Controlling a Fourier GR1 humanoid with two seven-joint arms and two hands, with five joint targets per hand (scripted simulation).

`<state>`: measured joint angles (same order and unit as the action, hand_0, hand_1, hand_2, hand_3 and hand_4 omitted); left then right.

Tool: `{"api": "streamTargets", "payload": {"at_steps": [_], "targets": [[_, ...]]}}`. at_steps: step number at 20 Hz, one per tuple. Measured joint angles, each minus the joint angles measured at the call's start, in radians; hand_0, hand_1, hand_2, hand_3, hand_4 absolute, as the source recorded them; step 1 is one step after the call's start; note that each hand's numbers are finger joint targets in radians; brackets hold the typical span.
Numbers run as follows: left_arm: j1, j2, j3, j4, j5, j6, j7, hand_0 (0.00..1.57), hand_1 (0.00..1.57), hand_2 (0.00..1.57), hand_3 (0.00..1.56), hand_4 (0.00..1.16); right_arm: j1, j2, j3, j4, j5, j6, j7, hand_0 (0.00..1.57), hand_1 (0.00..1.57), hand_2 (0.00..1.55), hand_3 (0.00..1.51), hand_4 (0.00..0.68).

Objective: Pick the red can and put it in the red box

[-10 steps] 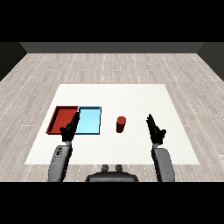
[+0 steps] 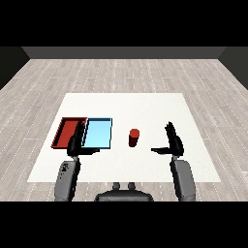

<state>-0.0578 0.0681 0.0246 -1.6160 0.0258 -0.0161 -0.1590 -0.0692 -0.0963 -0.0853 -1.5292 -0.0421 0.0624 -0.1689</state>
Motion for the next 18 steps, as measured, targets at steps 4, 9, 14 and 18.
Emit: {"api": "streamTargets", "payload": {"at_steps": [4,9,14,18], "targets": [[0.010,-0.017,0.011,0.012,0.010,-0.011,-0.139,0.00,0.00,0.00,0.00,0.00,-0.017,0.005,-0.014,0.057,-0.010,0.026,-0.127,0.00,0.00,0.00,0.00,0.000],[0.037,-0.015,0.028,0.039,0.025,-0.037,-0.234,0.00,0.00,0.00,0.00,0.00,-0.022,-0.003,-0.029,0.060,-0.032,0.052,-0.170,0.00,0.00,0.00,0.00,0.000],[0.034,-0.022,0.025,0.044,0.024,-0.038,-0.258,0.00,0.00,0.00,0.00,0.00,-0.049,-0.008,-0.040,0.098,-0.045,0.062,-0.182,0.00,0.00,0.00,0.00,0.000],[0.035,-0.022,0.028,0.067,0.034,-0.054,-0.287,0.00,0.00,0.00,0.00,0.00,-0.051,-0.001,-0.027,0.093,-0.048,0.064,-0.163,0.00,0.00,0.00,0.00,0.000]]}}
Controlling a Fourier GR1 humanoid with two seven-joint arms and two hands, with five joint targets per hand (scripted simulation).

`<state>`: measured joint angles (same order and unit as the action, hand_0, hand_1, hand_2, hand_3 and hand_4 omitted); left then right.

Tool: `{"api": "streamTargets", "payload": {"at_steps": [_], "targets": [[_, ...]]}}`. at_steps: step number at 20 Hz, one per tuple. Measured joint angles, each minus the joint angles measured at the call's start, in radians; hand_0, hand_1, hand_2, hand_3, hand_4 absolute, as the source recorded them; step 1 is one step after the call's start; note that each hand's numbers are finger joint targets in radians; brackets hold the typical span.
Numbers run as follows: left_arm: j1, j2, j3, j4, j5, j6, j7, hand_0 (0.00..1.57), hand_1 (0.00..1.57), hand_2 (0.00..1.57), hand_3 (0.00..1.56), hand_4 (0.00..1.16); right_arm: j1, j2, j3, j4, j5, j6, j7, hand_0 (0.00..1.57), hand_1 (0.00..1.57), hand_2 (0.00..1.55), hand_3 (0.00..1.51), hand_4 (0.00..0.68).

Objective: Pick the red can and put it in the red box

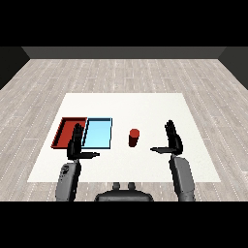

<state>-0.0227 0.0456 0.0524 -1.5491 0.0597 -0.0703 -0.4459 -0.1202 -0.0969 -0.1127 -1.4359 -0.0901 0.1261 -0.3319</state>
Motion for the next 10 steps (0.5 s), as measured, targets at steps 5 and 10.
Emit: {"api": "streamTargets", "payload": {"at_steps": [5,10], "targets": [[-0.020,-0.007,0.000,-0.015,0.010,0.013,0.027,0.00,0.00,0.00,0.00,0.00,-0.038,0.008,0.003,0.059,-0.011,0.007,0.009,0.00,0.00,0.00,0.00,0.000],[-0.005,-0.006,0.004,-0.036,0.020,0.011,0.025,0.00,0.00,0.00,0.00,0.00,-0.093,0.039,0.020,0.122,-0.010,-0.015,0.024,0.00,0.00,0.00,0.00,0.000]]}}
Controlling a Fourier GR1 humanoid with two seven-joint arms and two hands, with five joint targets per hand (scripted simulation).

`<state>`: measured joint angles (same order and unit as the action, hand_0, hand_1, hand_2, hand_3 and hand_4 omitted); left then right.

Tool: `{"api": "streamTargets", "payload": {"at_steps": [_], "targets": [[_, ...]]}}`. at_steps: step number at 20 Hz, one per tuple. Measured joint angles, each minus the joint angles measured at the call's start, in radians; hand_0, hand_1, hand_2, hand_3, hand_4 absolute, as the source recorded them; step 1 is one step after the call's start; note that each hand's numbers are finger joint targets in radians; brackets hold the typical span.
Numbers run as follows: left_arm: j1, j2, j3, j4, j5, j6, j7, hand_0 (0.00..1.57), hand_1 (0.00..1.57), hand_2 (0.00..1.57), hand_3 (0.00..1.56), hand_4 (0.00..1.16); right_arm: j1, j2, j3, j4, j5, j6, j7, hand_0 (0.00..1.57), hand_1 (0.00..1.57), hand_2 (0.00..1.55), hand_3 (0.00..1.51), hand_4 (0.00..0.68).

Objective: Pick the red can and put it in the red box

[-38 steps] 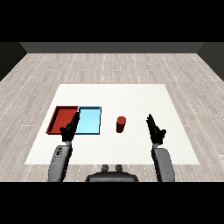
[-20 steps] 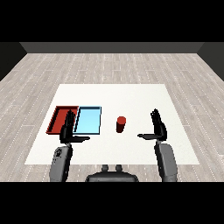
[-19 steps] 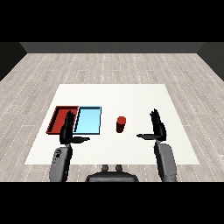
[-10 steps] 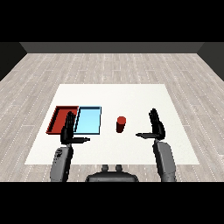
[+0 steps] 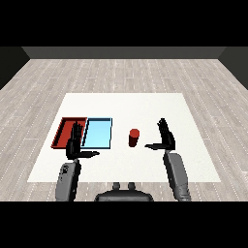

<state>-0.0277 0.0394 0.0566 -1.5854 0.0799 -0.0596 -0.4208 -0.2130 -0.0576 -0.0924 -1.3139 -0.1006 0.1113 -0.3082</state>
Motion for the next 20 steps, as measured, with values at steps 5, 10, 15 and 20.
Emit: {"api": "streamTargets", "payload": {"at_steps": [5,10,15,20], "targets": [[-0.011,-0.002,0.002,0.003,0.006,0.004,0.008,0.00,0.00,0.00,0.00,0.00,-0.027,0.027,0.022,0.086,0.017,-0.012,-0.034,0.00,0.00,0.00,0.00,0.000],[-0.005,0.011,0.010,-0.003,0.018,-0.013,0.014,0.00,0.00,0.00,0.00,0.00,-0.090,0.042,0.024,0.205,0.005,-0.011,-0.069,0.00,0.00,0.00,0.00,0.000],[-0.017,0.006,0.013,-0.004,0.022,-0.004,0.023,0.00,0.00,0.00,0.00,0.00,-0.124,0.044,0.051,0.267,-0.030,-0.020,-0.085,0.00,0.00,0.00,0.00,0.000],[-0.003,-0.010,-0.007,-0.010,0.009,0.013,0.017,0.00,0.00,0.00,0.00,0.00,-0.165,0.053,0.085,0.352,-0.071,-0.041,-0.114,0.00,0.00,0.00,0.00,0.000]]}}
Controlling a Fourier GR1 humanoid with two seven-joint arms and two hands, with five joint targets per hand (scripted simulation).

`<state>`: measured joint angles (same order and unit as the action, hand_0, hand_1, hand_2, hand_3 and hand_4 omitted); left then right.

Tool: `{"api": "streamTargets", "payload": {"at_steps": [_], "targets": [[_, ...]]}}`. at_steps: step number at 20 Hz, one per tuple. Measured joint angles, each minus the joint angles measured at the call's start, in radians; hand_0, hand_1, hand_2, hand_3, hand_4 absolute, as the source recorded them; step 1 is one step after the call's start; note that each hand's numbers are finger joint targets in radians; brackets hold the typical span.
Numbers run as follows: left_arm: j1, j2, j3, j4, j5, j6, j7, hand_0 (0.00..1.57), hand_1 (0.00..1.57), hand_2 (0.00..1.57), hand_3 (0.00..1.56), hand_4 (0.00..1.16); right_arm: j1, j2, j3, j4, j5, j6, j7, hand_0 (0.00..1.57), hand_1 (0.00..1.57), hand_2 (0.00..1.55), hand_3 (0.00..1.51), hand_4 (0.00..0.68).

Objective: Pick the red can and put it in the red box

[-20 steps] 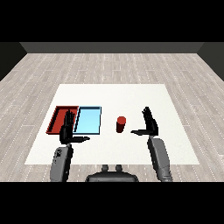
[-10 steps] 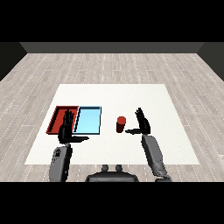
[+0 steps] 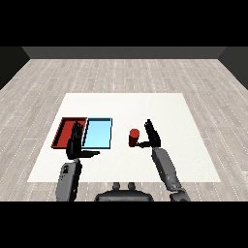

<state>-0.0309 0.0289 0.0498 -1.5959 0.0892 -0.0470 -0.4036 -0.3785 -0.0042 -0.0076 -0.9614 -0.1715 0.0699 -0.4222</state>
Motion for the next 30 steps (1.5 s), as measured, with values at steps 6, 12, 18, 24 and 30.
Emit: {"api": "streamTargets", "payload": {"at_steps": [6,12,18,24,30], "targets": [[-0.009,0.011,0.009,-0.005,0.010,-0.007,0.009,0.00,0.00,0.00,0.00,0.00,-0.048,0.003,0.023,0.128,-0.033,-0.005,-0.066,0.00,0.00,0.00,0.00,0.000],[0.012,0.013,0.002,-0.030,0.008,-0.006,0.008,0.00,0.00,0.00,0.00,0.00,-0.057,0.004,0.051,0.146,-0.066,-0.015,-0.061,0.00,0.00,0.00,0.00,0.000],[0.029,0.019,0.007,-0.039,0.009,-0.014,0.008,0.00,0.00,0.00,0.00,0.00,-0.126,0.004,0.075,0.246,-0.123,-0.022,-0.097,0.00,0.00,0.00,0.00,0.000],[0.003,0.011,0.005,-0.021,0.003,-0.001,0.009,0.00,0.00,0.00,0.00,0.00,-0.180,0.004,0.173,0.310,-0.222,-0.070,-0.132,0.00,0.00,0.00,0.00,0.000],[0.008,0.016,0.011,-0.017,0.007,-0.008,0.003,0.00,0.00,0.00,0.00,0.00,-0.193,0.004,0.187,0.310,-0.234,-0.066,-0.114,0.00,0.00,0.00,0.00,0.000]]}}
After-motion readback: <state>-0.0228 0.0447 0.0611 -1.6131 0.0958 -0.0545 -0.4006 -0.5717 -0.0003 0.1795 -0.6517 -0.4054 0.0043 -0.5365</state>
